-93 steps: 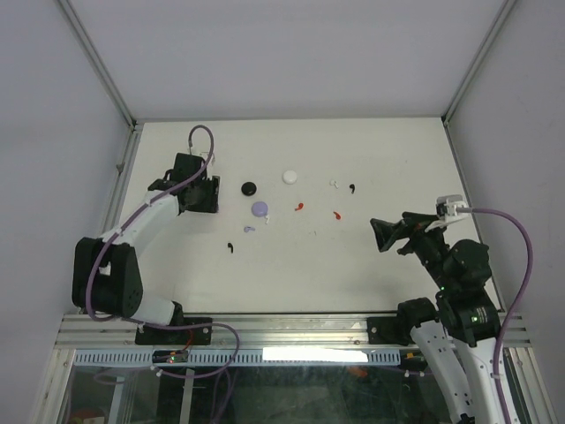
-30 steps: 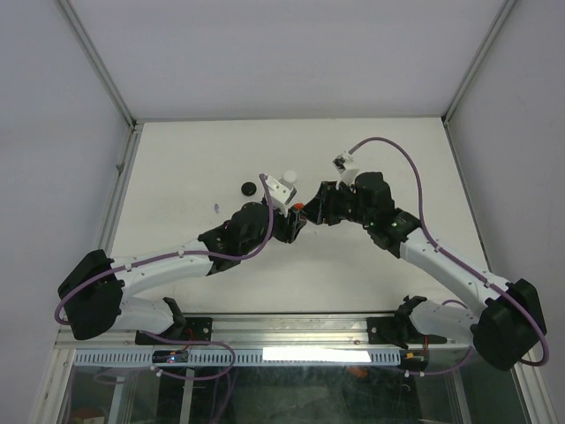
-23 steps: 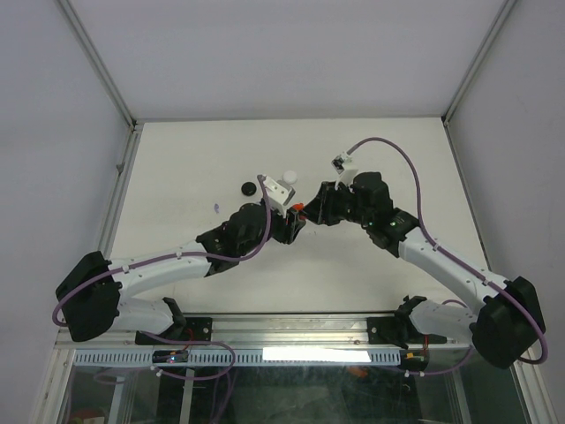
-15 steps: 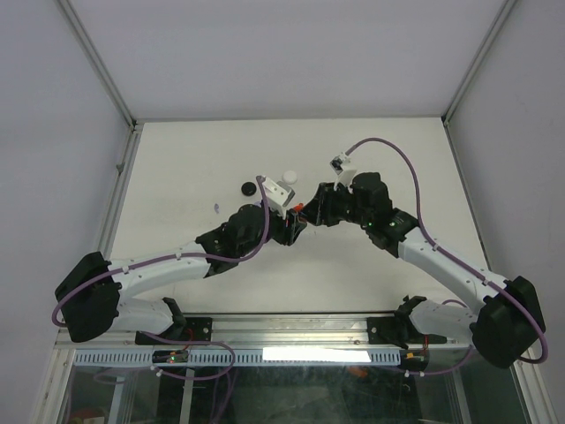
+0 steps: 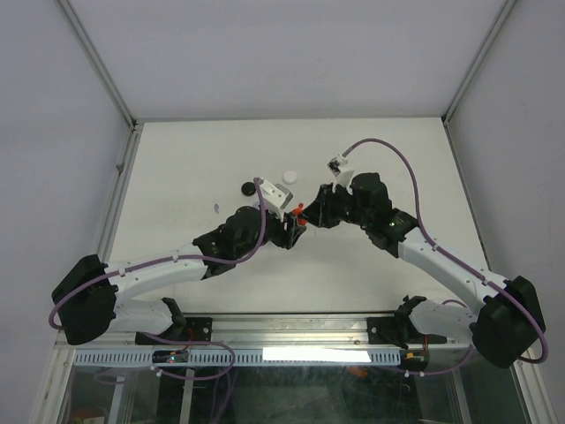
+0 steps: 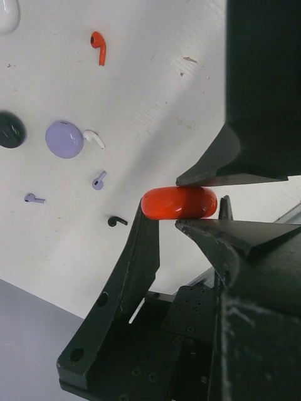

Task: Insert the wireless bluetooth earbuds into the charging case
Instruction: Pick up the charging case at the center of the board.

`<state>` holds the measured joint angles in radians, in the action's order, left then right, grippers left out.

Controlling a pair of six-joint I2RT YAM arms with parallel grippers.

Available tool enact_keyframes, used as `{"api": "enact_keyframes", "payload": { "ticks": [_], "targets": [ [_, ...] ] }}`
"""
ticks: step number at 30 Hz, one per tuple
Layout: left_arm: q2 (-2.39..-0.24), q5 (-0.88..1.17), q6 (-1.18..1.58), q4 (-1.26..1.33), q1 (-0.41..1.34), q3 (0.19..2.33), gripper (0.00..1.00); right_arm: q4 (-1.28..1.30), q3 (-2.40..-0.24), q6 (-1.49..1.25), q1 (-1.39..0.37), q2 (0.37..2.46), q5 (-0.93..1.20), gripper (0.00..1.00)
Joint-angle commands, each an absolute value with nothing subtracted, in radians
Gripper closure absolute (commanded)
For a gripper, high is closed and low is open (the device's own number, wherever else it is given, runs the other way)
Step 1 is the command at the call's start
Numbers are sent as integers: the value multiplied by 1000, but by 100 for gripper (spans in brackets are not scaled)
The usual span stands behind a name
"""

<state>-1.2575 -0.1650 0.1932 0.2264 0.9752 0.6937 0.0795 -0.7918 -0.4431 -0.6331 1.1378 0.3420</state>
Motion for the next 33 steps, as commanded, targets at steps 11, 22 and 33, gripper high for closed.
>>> {"api": "enact_keyframes", "payload": {
  "ticks": [11,22,33],
  "targets": [
    [-1023,236,254,384,820,534,25,45,-826,-344,-627,1100,458,94],
    [-994,646,490,716,587,389,30,-58,-793,-368,-620,1057,564,94],
    [-1101,735,543,794,581,453,49,-131,-776,-364,-623,1052,689,94]
  ]
}}
